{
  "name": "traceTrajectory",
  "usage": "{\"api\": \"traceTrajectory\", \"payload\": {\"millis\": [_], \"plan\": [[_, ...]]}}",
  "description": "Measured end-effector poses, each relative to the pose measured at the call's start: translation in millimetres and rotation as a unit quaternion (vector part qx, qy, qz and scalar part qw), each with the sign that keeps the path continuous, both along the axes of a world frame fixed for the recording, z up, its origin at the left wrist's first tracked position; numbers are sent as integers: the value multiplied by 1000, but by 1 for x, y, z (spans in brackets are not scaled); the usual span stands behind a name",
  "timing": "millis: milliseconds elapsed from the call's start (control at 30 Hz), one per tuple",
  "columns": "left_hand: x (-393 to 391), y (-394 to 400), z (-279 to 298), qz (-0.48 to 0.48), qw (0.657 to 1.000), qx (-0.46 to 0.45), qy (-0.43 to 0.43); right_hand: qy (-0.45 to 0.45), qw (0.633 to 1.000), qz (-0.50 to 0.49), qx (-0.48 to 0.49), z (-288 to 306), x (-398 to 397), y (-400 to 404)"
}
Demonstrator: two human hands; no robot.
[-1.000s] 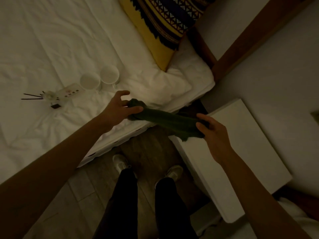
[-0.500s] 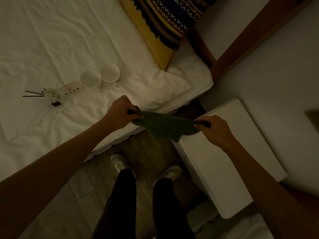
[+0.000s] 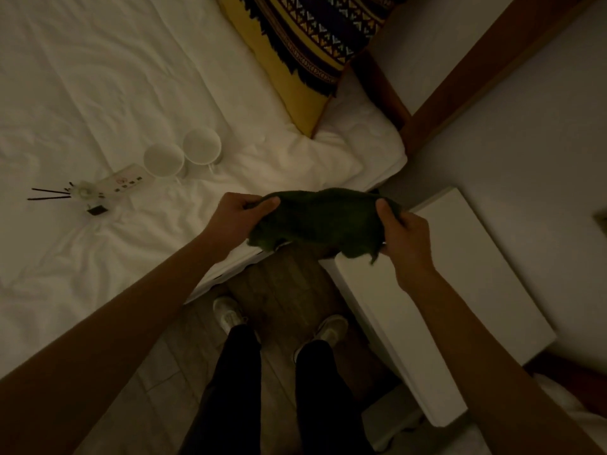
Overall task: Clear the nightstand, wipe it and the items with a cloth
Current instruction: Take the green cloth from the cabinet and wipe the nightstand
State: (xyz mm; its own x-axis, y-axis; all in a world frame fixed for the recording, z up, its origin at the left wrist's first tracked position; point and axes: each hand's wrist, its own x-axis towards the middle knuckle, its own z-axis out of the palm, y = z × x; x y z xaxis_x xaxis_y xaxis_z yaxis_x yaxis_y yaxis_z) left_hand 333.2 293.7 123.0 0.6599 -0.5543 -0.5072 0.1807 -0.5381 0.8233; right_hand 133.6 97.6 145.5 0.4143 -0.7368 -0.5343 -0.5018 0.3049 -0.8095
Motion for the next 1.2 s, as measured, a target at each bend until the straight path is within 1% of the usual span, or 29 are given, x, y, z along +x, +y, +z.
{"api": "traceTrajectory", "payload": {"millis": [67, 133, 267, 300, 333, 367, 400, 433, 467, 500, 567, 633, 667, 700, 733, 800, 833, 867, 900, 933, 1000, 1033, 1100, 1200], "plan": [[-12, -9, 2, 25, 1000, 4, 5, 14, 996, 45, -77, 4, 12, 18], [-28, -20, 5, 37, 999, -6, 29, 25, 981, 105, -162, 6, 25, 40], [-49, -36, 12, 49, 986, -70, 143, 19, 948, 197, -247, 11, 44, 75], [-50, -37, 14, 44, 982, -88, 163, 4, 951, 201, -235, 10, 46, 80], [-49, -37, 16, 37, 979, -104, 169, -18, 965, 186, -182, 8, 46, 82], [-49, -36, 17, 31, 979, -116, 163, -47, 983, 153, -89, 8, 46, 83], [-48, -35, 17, 26, 983, -118, 140, -83, 990, 116, 22, 6, 46, 82], [-47, -34, 17, 19, 988, -109, 103, -119, 982, 78, 124, 4, 44, 79], [-46, -32, 17, 8, 994, -95, 59, -146, 968, 47, 199, 0, 41, 76], [-45, -32, 16, -4, 997, -81, 17, -165, 955, 16, 248, -3, 40, 73], [-44, -32, 15, -14, 997, -56, -57, -176, 938, -54, 292, -6, 38, 67], [-45, -34, 14, -2, 993, -33, -117, -140, 935, -113, 307, -7, 41, 63], [-48, -34, 14, -3, 990, -31, -140, -116, 932, -124, 320, -8, 42, 61], [-51, -35, 15, -10, 986, -34, -161, -94, 928, -119, 340, -9, 44, 59], [-55, -35, 17, -23, 983, -43, -179, -93, 922, -100, 363, -9, 47, 56], [-65, -36, 18, -53, 978, -66, -190, -135, 901, -62, 407, -6, 51, 53], [-69, -35, 18, -59, 979, -80, -179, -152, 895, -57, 415, -6, 52, 52], [-73, -35, 17, -50, 983, -98, -148, -161, 896, -58, 410, -7, 53, 52], [-76, -35, 17, -23, 989, -120, -89, -165, 900, -69, 399, -8, 54, 52], [-76, -35, 17, 18, 989, -144, -7, -162, 903, -87, 388, -12, 54, 52], [-71, -35, 17, 105, 968, -177, 146, -141, 904, -119, 386, -18, 56, 53], [-67, -35, 17, 134, 954, -181, 198, -122, 903, -129, 392, -21, 55, 53], [-56, -33, 16, 171, 928, -179, 280, -87, 902, -129, 403, -27, 52, 56], [-43, -22, 13, 187, 899, -177, 354, -80, 901, -104, 413, -35, 50, 63]]}}
